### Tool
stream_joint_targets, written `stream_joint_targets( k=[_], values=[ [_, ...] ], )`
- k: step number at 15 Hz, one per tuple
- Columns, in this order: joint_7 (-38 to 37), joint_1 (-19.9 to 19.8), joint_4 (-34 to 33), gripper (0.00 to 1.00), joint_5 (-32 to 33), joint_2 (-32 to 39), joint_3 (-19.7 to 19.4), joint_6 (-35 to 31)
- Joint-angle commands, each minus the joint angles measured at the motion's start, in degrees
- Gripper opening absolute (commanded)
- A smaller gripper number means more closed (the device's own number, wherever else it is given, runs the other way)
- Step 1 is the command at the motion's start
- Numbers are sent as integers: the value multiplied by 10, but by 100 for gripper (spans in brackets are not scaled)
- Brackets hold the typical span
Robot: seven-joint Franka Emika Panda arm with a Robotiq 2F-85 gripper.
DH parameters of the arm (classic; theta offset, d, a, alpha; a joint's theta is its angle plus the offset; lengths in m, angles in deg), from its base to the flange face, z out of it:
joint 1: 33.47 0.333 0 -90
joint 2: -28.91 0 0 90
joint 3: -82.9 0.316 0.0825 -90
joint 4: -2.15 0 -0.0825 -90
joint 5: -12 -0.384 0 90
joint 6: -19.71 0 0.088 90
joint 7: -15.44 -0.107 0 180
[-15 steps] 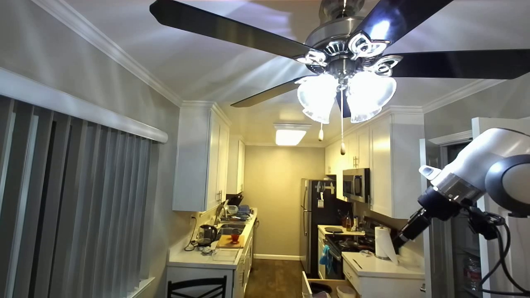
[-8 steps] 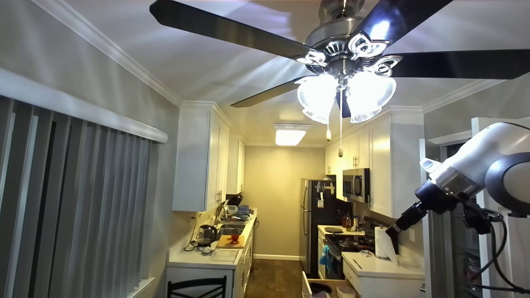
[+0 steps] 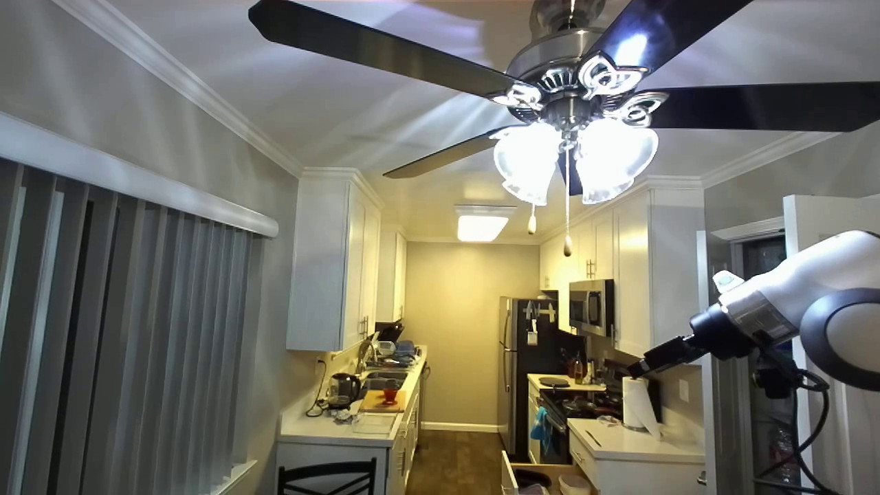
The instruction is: Turn off the chandelier.
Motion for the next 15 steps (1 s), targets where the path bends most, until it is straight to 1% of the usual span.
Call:
stream_joint_targets(
  k=[1,3,4,5,6,7,10,15],
  values=[
    [-64,-4,79,100,-44,-57,34,-108],
    [-91,6,118,100,-61,-79,57,-183],
    [-109,9,133,100,-67,-89,76,-221],
    [-125,11,90,100,-69,-57,91,-237],
    [-136,10,101,100,-69,-61,103,-270],
    [-149,7,99,100,-68,-63,116,-288],
    [-178,-13,91,100,-64,-58,149,-323],
    [-211,-56,89,100,-63,-61,186,-346]
  ],
)
